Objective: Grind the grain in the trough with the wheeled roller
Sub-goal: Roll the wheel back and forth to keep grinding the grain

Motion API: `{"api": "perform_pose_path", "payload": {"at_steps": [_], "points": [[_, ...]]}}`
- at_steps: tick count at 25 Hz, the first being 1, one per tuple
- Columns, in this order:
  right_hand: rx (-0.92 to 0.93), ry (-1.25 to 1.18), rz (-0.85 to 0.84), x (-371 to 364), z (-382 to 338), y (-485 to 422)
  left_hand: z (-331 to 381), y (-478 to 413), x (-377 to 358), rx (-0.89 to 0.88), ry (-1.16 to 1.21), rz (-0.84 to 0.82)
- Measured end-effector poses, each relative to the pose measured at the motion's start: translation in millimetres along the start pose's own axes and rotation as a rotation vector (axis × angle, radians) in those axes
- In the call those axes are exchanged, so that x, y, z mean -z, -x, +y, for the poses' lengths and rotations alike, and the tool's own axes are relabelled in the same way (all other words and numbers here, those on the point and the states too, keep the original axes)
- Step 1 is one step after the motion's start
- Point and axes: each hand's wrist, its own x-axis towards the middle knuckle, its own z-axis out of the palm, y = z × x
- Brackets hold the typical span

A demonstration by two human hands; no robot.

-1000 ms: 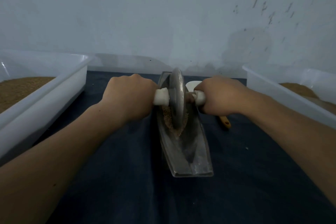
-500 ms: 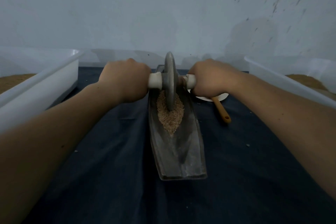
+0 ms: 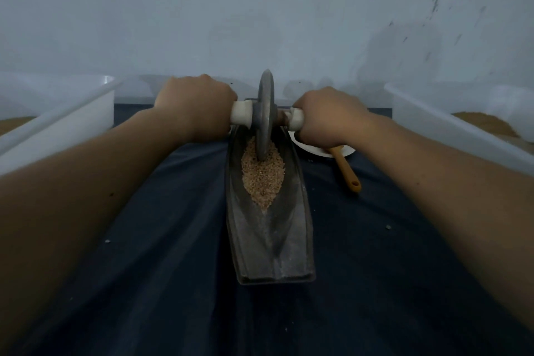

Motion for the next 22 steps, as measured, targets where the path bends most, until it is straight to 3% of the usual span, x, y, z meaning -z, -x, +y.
{"api": "perform_pose_path", "payload": {"at_steps": [5, 11, 16, 22], "points": [[0.049, 0.083, 0.018, 4.0, -9.0, 23.8, 6.1, 30.2, 3.4, 0.011, 0.031, -0.001], [0.078, 0.075, 0.035, 20.6, -22.1, 81.5, 17.7, 88.8, 36.9, 0.033, 0.084, -0.126], [0.174, 0.117, -0.091, 51.4, -28.0, 120.5, 10.2, 118.9, 68.6, -0.041, 0.21, -0.315], [0.152, 0.198, -0.236, 51.6, -31.8, 79.5, 11.8, 92.2, 51.2, 0.002, 0.223, -0.29]]}}
